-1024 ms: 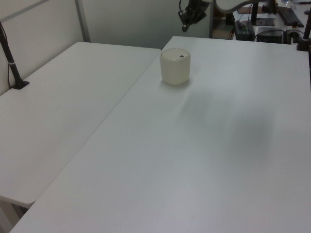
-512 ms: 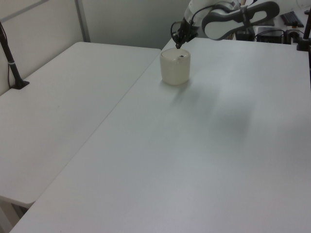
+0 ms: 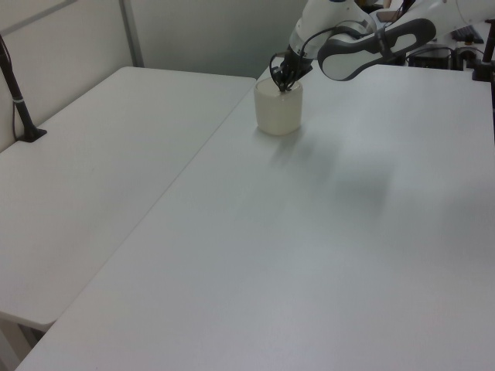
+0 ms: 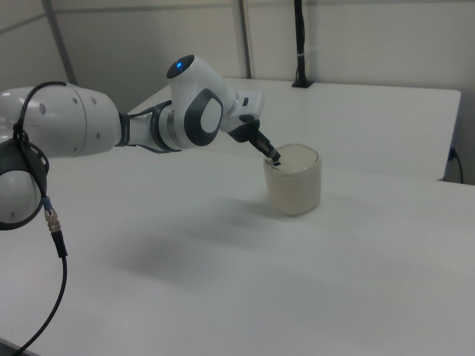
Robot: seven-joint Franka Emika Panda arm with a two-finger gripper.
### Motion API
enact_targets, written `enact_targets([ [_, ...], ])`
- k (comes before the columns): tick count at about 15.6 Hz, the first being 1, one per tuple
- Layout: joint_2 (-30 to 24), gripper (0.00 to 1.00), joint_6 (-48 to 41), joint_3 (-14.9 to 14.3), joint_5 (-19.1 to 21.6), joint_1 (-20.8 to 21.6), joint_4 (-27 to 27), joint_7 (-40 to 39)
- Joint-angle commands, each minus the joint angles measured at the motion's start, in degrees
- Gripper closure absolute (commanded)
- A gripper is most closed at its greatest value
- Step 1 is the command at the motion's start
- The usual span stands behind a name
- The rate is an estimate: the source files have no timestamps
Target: Open the trash bin
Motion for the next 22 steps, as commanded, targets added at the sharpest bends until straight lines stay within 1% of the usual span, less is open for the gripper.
enact_targets([
  [1,0.4,1.0,0.8,-1.1,-1.9,0.9,-0.5,1.5],
  [5,0.4,1.0,0.8,-1.1,-4.4,1.0,-1.8,1.5],
  [8,0.4,1.0,0.8,-1.1,-4.6,1.0,-2.7,1.5],
  [10,-0.7,1.0,0.5,-1.1,-3.6,0.6,-2.3,1.7],
  [14,-6.8,1.0,-1.0,-1.1,-0.4,0.6,-2.2,1.5],
  [18,-13.6,0.99,-10.4,0.1,1.3,1.2,-2.4,1.5],
  [20,-17.2,0.98,-16.1,2.4,1.7,1.3,-2.7,1.4],
  [22,-21.0,0.92,-22.1,4.6,1.7,1.4,-4.2,1.3],
])
